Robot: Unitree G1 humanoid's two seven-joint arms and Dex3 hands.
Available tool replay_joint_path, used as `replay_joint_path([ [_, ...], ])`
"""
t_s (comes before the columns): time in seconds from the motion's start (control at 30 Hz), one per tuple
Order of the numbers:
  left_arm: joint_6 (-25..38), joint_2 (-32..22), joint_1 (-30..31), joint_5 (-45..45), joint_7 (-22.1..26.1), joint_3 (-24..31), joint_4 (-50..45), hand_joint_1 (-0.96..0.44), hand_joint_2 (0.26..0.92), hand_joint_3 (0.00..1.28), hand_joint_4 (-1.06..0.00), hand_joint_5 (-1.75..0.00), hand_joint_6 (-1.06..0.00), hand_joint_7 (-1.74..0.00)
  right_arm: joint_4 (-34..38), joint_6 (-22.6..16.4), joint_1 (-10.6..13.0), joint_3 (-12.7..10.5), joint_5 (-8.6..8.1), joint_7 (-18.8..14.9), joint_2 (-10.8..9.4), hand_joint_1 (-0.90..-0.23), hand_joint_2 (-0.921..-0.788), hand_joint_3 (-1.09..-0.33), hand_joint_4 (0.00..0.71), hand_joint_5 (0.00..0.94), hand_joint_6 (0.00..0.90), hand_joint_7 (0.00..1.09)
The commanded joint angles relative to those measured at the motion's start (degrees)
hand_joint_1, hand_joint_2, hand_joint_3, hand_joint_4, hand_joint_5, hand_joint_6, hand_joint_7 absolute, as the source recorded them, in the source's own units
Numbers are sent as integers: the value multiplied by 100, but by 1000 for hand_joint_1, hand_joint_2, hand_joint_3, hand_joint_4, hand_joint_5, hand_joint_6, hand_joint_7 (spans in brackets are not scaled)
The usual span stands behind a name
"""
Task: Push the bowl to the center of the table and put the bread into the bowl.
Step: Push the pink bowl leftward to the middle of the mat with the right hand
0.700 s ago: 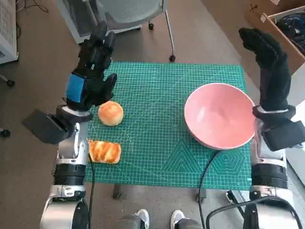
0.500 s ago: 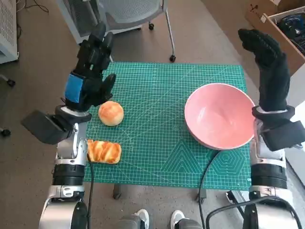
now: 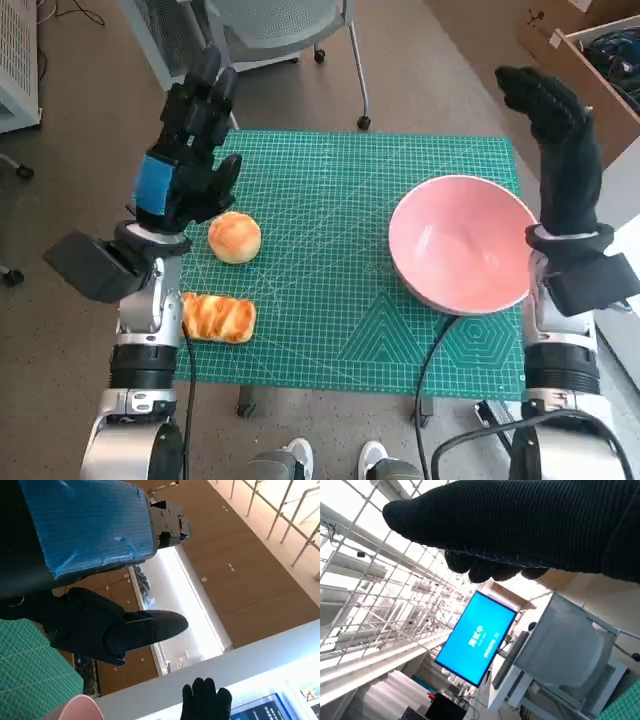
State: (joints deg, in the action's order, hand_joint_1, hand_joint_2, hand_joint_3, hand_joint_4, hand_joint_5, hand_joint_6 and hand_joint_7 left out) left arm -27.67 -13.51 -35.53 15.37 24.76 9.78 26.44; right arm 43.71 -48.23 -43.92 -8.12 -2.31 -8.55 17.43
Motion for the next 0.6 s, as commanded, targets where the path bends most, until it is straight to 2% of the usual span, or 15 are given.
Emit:
replay_joint_path([
  [0.03,16,-81,57,-72,-14,20,-44,-648,921,518,1,1,1,-182,167,-26,3,44,21,-78,-28,-721,-921,-825,195,0,268,18],
  [0.6,31,-85,29,-71,3,17,10,-645,921,513,1,1,1,-157,293,-111,-42,34,-21,-183,22,-724,-921,-828,202,3,269,22],
])
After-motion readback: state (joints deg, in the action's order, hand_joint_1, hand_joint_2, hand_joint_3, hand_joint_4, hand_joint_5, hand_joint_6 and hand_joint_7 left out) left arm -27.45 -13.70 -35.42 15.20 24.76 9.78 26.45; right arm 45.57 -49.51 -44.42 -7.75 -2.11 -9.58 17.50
